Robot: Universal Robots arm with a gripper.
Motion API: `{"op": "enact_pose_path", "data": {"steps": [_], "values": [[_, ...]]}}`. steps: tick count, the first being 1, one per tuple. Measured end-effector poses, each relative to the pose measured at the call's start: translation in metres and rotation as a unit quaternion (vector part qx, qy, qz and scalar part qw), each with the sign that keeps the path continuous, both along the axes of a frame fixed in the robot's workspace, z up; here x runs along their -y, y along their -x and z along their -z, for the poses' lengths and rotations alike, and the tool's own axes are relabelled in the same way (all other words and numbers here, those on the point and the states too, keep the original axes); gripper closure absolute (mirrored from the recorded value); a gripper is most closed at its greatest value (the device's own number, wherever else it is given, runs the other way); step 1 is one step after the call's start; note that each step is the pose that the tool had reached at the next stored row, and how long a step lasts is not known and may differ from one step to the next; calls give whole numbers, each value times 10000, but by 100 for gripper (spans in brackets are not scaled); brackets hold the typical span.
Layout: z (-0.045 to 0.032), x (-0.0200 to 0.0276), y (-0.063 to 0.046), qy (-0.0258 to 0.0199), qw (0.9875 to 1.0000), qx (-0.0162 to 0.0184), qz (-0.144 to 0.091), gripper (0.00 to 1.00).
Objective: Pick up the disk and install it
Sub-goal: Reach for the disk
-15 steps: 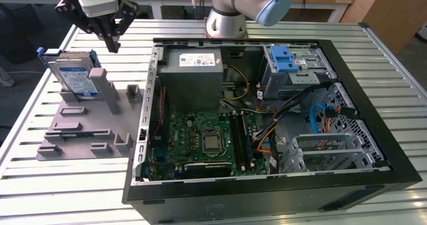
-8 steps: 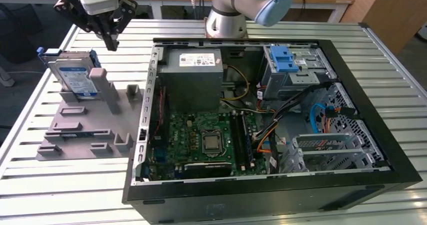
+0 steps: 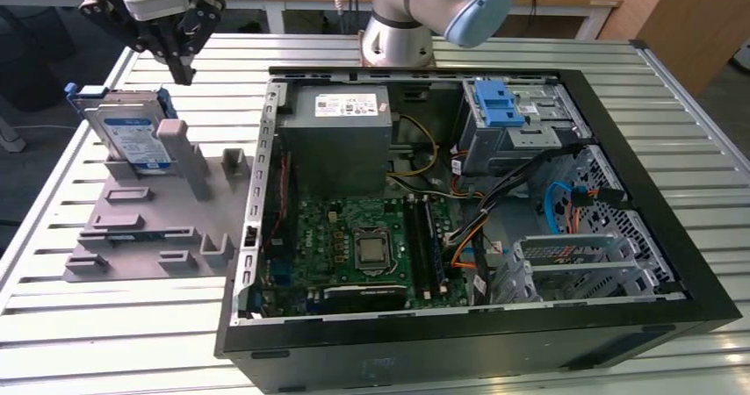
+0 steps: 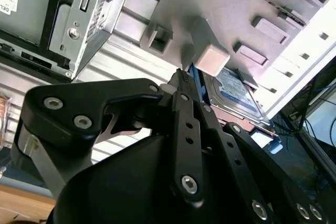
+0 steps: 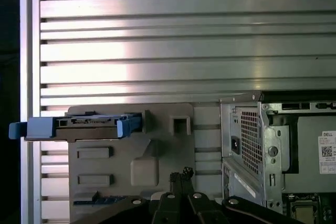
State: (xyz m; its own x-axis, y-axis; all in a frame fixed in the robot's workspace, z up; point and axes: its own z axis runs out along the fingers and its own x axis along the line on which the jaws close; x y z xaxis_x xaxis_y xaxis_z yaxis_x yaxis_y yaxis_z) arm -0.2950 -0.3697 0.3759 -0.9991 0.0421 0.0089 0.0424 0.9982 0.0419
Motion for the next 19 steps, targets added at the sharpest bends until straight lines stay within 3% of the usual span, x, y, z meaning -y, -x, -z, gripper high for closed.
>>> {"op": "enact_pose_path", "data": {"steps": [19], "values": [[23, -168, 280, 0, 10000, -3, 0, 89]]}}
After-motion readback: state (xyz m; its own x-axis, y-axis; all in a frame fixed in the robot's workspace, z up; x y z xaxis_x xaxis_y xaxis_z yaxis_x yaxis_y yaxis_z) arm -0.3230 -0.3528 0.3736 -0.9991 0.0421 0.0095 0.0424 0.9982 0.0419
